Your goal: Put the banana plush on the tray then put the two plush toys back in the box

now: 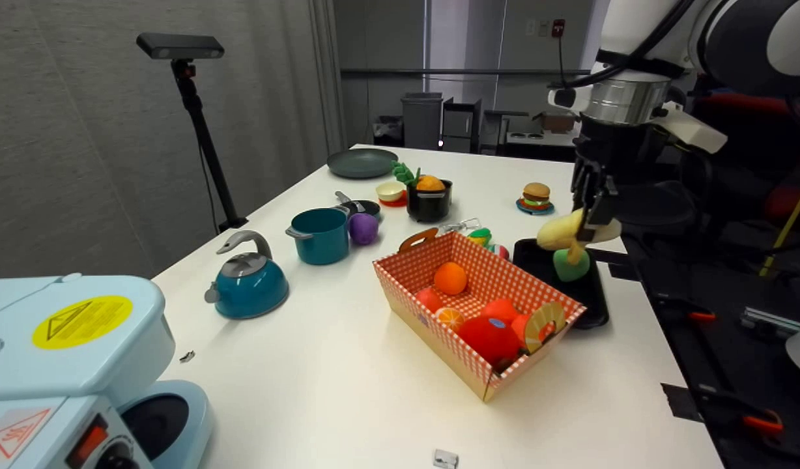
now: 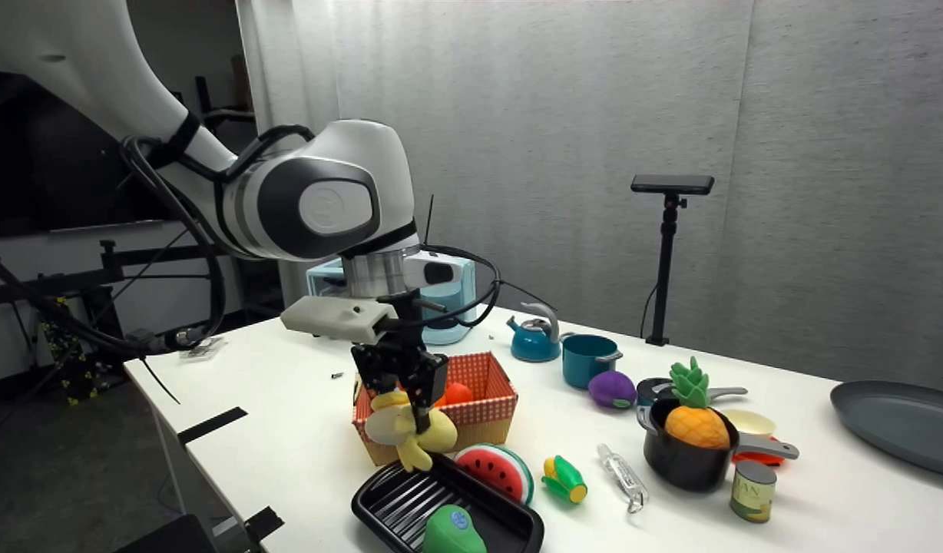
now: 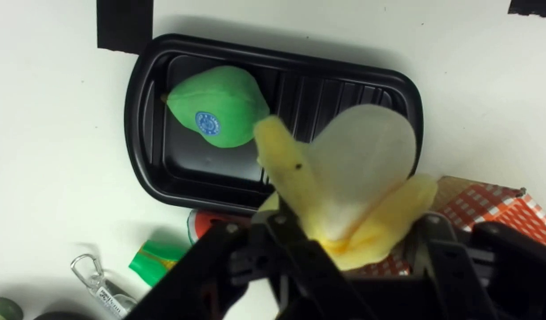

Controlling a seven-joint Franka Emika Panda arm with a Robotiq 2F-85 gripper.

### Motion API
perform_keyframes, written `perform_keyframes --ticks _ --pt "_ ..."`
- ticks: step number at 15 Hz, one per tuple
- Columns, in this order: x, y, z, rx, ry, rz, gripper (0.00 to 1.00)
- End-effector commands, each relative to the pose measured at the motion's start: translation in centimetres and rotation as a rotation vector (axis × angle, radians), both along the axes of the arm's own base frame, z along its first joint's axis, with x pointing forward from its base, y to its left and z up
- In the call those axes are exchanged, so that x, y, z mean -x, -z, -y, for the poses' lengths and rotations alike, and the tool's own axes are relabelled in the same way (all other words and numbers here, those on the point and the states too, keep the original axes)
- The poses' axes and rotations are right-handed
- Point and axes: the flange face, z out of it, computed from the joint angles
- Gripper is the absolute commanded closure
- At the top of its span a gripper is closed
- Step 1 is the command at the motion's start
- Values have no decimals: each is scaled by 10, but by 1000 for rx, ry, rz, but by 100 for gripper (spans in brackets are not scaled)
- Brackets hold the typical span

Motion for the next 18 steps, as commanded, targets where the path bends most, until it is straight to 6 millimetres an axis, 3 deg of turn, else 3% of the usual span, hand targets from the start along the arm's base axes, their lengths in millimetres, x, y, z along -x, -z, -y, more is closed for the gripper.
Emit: perform_keyframes --ticks 1,4,14,18 --pt "6 -6 8 7 -6 -14 18" --pt "5 -6 12 6 3 -22 0" --pt "4 -5 36 -32 83 -36 0" --pt "6 7 49 -35 124 -50 0"
